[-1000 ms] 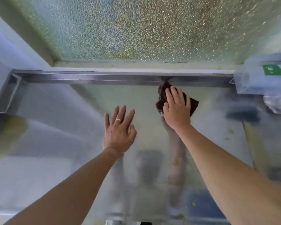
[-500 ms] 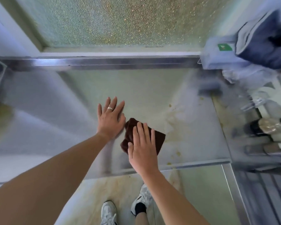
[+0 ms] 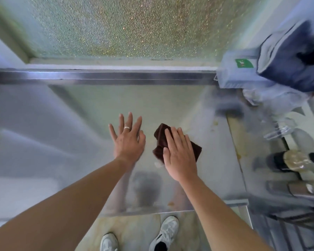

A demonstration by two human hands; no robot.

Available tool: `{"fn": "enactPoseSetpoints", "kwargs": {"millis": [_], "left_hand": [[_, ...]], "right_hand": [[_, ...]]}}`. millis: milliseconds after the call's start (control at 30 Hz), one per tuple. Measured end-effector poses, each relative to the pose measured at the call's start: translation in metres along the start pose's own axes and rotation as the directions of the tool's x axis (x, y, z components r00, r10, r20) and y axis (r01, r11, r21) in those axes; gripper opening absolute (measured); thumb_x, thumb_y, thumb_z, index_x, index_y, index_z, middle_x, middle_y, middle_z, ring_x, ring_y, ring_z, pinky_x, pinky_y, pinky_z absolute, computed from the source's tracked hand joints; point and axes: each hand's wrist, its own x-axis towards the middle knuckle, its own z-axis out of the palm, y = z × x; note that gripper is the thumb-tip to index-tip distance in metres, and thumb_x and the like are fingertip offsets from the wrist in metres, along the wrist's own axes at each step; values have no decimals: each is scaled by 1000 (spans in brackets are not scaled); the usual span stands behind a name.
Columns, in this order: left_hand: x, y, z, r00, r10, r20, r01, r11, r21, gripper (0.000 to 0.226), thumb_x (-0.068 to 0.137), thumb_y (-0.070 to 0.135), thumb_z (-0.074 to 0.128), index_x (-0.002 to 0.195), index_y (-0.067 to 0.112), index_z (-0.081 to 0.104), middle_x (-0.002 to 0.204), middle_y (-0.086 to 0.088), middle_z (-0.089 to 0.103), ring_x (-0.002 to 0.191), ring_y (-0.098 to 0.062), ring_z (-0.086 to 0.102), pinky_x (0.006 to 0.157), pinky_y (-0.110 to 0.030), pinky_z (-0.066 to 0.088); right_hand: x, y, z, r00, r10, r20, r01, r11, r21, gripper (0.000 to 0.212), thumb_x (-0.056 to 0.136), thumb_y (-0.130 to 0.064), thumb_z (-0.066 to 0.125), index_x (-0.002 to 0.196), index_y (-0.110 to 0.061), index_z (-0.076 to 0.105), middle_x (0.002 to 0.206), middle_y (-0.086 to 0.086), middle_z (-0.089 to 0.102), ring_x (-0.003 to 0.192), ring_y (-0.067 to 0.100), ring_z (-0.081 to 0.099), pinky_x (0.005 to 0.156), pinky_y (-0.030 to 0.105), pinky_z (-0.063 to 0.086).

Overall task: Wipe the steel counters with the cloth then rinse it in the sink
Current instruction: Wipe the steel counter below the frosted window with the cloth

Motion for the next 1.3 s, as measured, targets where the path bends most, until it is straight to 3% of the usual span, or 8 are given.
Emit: {"fn": "enactPoseSetpoints", "kwargs": {"millis": [167,467,633,767,1100,1300], "left_hand": [[14,9,7,1000,-17,-10,18,997,70,61,99,47,25,160,39,18,171,4,8,158,-24,-8,123,-63,-4],[20,11,11,998,-40,-38,44,995,92,64,96,43,33,159,41,20,171,5,10,158,-23,-6,124,-60,-1],[30,14,11,998,-31,-55,35,996,83,64,96,44,32,159,39,22,171,4,13,158,-25,-3,125,-60,-1],[24,11,12,997,-22,-77,28,997,77,62,96,43,33,158,38,26,170,2,17,158,-26,0,125,-60,-2],[-12,5,9,997,46,-63,-45,999,23,61,95,38,36,156,34,34,168,-1,24,158,-26,7,126,-56,2],[-35,-5,9,993,108,-48,-110,993,-44,57,96,32,44,153,32,40,166,-2,29,157,-26,12,126,-55,2]], "right_hand": [[73,64,-11,999,13,37,-11,999,-35,56,107,-50,24,161,-34,22,169,7,20,157,32,15,127,48,15],[180,106,-11,994,59,-91,-63,997,-45,53,107,-40,27,156,-24,37,164,9,34,153,36,25,125,51,19],[206,113,-11,991,91,-101,-96,994,-45,54,106,-41,25,157,-26,36,166,9,30,155,34,21,126,51,16],[190,99,-5,991,125,-54,-126,992,-20,57,105,-38,26,159,-22,32,168,9,23,156,34,15,127,50,13],[-18,-34,9,989,144,-15,-142,987,73,61,100,-36,36,159,-19,33,169,8,23,157,31,14,126,48,14],[-78,-87,5,986,158,48,-162,981,111,63,100,-32,41,160,-15,29,170,9,19,158,30,7,128,49,9]]}}
